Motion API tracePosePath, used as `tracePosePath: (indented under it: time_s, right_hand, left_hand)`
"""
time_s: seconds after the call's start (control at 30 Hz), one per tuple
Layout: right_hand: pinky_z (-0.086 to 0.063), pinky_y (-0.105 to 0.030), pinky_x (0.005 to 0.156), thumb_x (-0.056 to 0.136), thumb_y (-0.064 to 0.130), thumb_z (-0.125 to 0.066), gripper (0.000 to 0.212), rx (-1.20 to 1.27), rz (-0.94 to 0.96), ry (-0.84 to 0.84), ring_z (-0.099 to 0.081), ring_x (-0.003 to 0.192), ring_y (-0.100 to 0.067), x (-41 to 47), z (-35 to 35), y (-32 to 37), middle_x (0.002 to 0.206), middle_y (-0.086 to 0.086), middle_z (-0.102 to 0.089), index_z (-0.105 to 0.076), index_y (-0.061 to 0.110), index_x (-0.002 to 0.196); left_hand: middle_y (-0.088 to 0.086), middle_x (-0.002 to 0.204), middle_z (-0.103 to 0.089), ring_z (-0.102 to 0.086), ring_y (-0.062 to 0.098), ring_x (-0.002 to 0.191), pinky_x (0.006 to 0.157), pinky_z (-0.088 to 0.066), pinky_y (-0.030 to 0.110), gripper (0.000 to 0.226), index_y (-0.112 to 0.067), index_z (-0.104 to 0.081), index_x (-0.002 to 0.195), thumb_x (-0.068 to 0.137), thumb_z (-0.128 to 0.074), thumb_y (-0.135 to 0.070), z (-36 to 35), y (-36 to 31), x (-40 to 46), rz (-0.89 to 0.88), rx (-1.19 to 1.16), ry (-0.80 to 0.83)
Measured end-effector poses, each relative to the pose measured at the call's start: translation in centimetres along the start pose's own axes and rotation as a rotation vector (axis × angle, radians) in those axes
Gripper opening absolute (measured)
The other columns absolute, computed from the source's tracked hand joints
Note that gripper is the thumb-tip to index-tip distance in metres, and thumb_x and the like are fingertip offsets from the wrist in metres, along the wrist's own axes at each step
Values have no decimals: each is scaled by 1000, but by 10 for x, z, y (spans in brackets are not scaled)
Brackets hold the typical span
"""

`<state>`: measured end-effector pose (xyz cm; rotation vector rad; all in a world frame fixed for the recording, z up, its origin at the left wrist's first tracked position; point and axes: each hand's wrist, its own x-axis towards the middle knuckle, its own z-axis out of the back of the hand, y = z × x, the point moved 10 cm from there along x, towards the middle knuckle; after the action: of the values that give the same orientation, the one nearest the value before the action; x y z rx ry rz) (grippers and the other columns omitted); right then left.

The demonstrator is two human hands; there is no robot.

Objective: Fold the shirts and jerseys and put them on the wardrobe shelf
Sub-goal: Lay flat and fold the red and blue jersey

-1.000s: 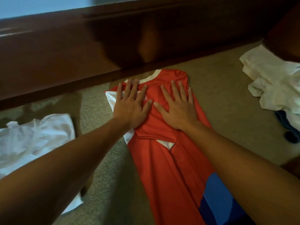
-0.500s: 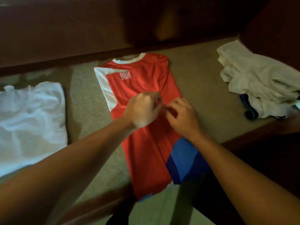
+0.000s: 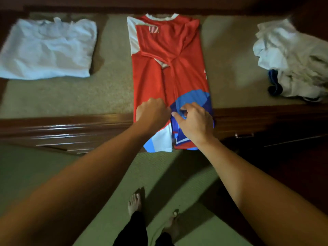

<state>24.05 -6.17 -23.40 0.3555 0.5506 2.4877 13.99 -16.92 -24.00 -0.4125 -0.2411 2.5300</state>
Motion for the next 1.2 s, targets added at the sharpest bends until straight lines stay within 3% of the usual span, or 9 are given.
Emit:
tracePosePath:
  time_s: [0.2,0.37,0.5,0.6,0.7,0.83,0.93,1.0,1.2]
  right_hand:
    - [-56,-41,73,81,36,-75,17,171,-185,94,-70,85,-27,15,-12,-17,83,-2,-75,-70,20,77]
    - [-54,-40,71,87,32,-69,14,221,-93,99,-69,83,-24,-1,-15,-15,81,1,-74,-71,19,81]
    - [-52,-32,71,90,31,-67,14,372,-93,-39,-66,72,-10,-27,-3,-23,76,7,-72,-75,20,87]
    - [-54,-36,66,89,29,-68,10,493,-267,-152,-61,61,-10,-61,-5,-53,64,8,-65,-72,21,85]
    - [-56,-46,68,91,25,-71,7,554,-509,-138,-63,65,-18,-99,-27,-84,67,4,-63,-67,25,86]
    - [-57,-49,85,89,34,-76,26,585,-780,-138,-67,88,-24,-126,-51,-117,90,3,-66,-58,26,105]
    - [-56,-50,92,94,40,-69,47,582,-838,-85,-67,103,-27,-125,-61,-128,114,1,-65,-49,23,134]
    - [-54,-48,96,100,37,-62,54,584,-841,-11,-64,106,-22,-122,-67,-127,113,7,-58,-41,20,146]
    - [-52,-50,94,92,37,-69,25,380,-715,30,-61,104,-31,-121,-63,-125,119,-6,-56,-60,15,99]
  left_hand:
    - [26,120,-60,-58,48,110,85,-47,45,34,-4,-63,113,95,-50,-30,8,-13,3,-53,-64,-53]
    - [24,109,-64,-59,47,102,74,-40,40,35,-9,-63,103,96,-50,-41,-12,-7,-4,-53,-183,-57]
    - [5,62,-54,-57,42,74,59,-34,36,38,-19,-51,68,96,-49,-46,-14,-1,-37,-108,-392,-185]
    - [2,52,-46,-57,36,65,57,-38,36,38,-25,-47,61,91,-56,-46,-30,23,-75,12,-559,-240]
    - [2,61,-64,-64,28,71,68,-51,37,43,-21,-59,63,86,-54,-56,-75,54,-95,226,-608,-134]
    - [3,66,-71,-69,29,79,74,-56,41,49,-15,-67,70,86,-49,-58,-116,86,-98,419,-682,-60]
    - [16,105,-72,-65,39,104,88,-53,44,40,-7,-64,107,96,-44,-40,-129,105,-98,589,-707,-47]
    - [24,121,-62,-60,44,112,94,-50,47,36,-2,-49,123,100,-45,-29,-134,112,-99,688,-720,-32]
    - [14,117,-66,-59,36,114,100,-47,46,40,-9,-62,120,87,-62,-32,-140,113,-94,597,-753,-19]
